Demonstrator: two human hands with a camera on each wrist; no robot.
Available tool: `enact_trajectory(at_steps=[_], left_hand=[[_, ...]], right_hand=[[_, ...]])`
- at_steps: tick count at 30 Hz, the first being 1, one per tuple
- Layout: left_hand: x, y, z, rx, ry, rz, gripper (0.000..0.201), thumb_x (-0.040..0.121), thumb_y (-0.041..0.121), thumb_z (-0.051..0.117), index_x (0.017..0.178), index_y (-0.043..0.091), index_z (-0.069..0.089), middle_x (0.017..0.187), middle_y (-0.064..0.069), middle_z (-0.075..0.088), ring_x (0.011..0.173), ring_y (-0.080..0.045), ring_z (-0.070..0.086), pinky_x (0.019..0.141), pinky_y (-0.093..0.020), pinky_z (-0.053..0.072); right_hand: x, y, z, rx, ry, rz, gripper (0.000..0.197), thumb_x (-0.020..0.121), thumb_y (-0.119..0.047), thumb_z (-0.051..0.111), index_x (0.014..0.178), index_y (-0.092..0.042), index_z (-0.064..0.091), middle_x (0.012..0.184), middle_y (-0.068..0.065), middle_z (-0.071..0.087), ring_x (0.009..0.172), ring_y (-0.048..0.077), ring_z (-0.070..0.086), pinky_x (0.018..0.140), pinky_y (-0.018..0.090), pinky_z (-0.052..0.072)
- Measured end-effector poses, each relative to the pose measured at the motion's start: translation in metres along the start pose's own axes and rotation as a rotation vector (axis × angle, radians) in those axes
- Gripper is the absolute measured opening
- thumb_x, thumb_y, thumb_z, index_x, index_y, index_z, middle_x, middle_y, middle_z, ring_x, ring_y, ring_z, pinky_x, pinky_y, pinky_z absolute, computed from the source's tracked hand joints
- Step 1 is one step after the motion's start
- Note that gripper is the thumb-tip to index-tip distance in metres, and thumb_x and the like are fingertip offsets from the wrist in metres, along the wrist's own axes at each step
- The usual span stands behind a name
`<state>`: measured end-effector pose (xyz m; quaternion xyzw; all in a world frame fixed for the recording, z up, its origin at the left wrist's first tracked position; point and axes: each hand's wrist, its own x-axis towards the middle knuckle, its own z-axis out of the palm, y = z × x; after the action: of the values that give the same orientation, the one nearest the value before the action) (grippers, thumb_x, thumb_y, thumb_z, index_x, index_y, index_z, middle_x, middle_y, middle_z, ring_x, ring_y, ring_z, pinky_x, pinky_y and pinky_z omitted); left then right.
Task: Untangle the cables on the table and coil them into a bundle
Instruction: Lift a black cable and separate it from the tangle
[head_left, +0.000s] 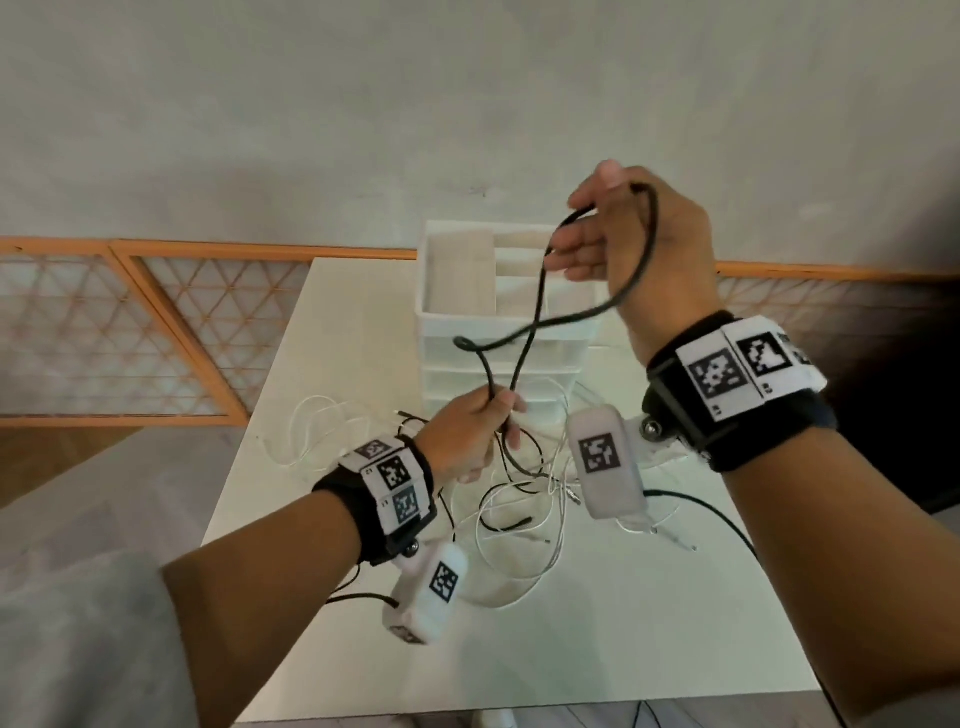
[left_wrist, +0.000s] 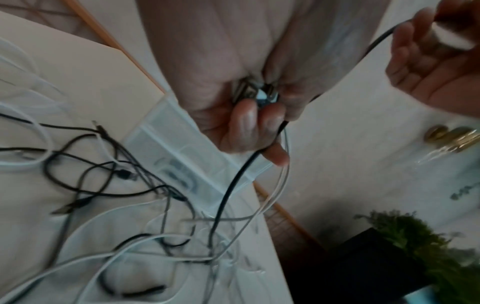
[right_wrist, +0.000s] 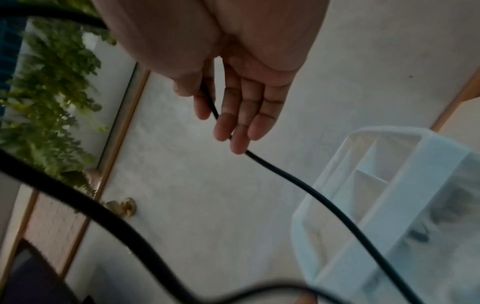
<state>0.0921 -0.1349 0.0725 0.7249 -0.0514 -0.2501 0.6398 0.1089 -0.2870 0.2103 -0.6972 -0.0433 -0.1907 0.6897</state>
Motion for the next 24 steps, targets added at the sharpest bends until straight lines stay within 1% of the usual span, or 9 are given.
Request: enact_trajectory(at_steps=[4,7,9,12,14,17,19,21,24], left_hand=[[0.0,-0.019,-0.015,0.087,0.055,-0.025,0.03,0.106,0.031,0.033,0.097,0.01,0.053,0.081,-0.008,0.059,0.037,-0.011,0.028,0.037,-0.016,0.022],[-0.001,-0.031,-0.028,0.249,0.062,-0.047,0.032,0.106,0.032,0.032,0.092,0.01,0.051,0.089,-0.009,0.067,0.034,-0.011,0.033,0.034,-0.017,0.027],[-0.002,-0.041,-0.032,0.35,0.024,-0.055,0.032,0.106,0.033,0.03,0.099,0.01,0.05,0.094,-0.004,0.07,0.033,-0.013,0.036,0.033,-0.02,0.03],[-0.005,-0.052,-0.028,0.329,0.029,-0.094,0.03,0.106,0.032,0.029,0.102,0.01,0.049,0.094,0.004,0.067,0.034,-0.015,0.038,0.032,-0.021,0.032],[-0.004,-0.053,-0.024,0.322,0.1,-0.118,0.031,0.106,0.033,0.029,0.102,0.01,0.05,0.096,0.006,0.063,0.035,-0.016,0.041,0.034,-0.021,0.035],[0.001,-0.053,-0.028,0.321,0.166,-0.158,0.035,0.105,0.034,0.03,0.108,0.009,0.053,0.095,-0.001,0.064,0.035,-0.015,0.045,0.037,-0.022,0.04],[0.001,-0.052,-0.033,0.316,0.138,-0.219,0.035,0.104,0.036,0.032,0.11,0.009,0.054,0.103,-0.011,0.065,0.037,-0.015,0.045,0.038,-0.024,0.042],[-0.001,-0.054,-0.035,0.334,0.103,-0.297,0.037,0.103,0.038,0.033,0.114,0.009,0.053,0.103,-0.017,0.063,0.037,-0.014,0.045,0.039,-0.025,0.042],[-0.002,-0.053,-0.035,0.323,0.099,-0.32,0.027,0.104,0.03,0.036,0.098,0.01,0.053,0.091,-0.01,0.065,0.038,-0.013,0.045,0.039,-0.025,0.04]], right_hand=[[0.015,0.014,-0.025,-0.038,0.208,-0.067,0.02,0.101,-0.013,0.045,0.092,-0.007,0.062,0.09,0.021,0.061,0.072,0.031,0.061,0.057,0.023,0.051],[0.02,0.029,-0.045,-0.286,0.316,-0.114,0.022,0.097,-0.029,0.046,0.089,-0.032,0.066,0.086,0.004,0.069,0.078,0.023,0.068,0.076,0.039,0.057],[0.023,0.029,-0.051,-0.447,0.36,-0.181,0.021,0.096,-0.039,0.042,0.093,-0.039,0.063,0.086,-0.002,0.069,0.083,0.019,0.069,0.083,0.047,0.055],[0.024,0.024,-0.047,-0.518,0.384,-0.269,0.026,0.1,-0.04,0.039,0.107,-0.029,0.062,0.084,-0.006,0.063,0.081,0.011,0.063,0.083,0.036,0.054],[0.022,0.024,-0.042,-0.552,0.354,-0.327,0.031,0.103,-0.038,0.038,0.117,-0.02,0.061,0.094,-0.008,0.064,0.087,0.008,0.061,0.082,0.021,0.05],[0.018,0.024,-0.033,-0.51,0.338,-0.398,0.033,0.103,-0.035,0.039,0.127,-0.017,0.054,0.11,0.001,0.064,0.094,0.011,0.06,0.084,0.012,0.045],[0.02,0.02,-0.029,-0.422,0.329,-0.448,0.034,0.103,-0.032,0.042,0.131,-0.016,0.05,0.127,0.003,0.056,0.103,0.015,0.061,0.089,0.014,0.047],[0.023,0.018,-0.027,-0.431,0.301,-0.496,0.033,0.102,-0.033,0.044,0.131,-0.017,0.049,0.141,-0.001,0.045,0.119,0.016,0.058,0.095,0.024,0.05],[0.029,0.024,-0.029,-0.575,0.215,-0.402,0.032,0.101,-0.039,0.046,0.126,-0.022,0.055,0.131,-0.007,0.056,0.116,0.008,0.059,0.094,0.036,0.052]])
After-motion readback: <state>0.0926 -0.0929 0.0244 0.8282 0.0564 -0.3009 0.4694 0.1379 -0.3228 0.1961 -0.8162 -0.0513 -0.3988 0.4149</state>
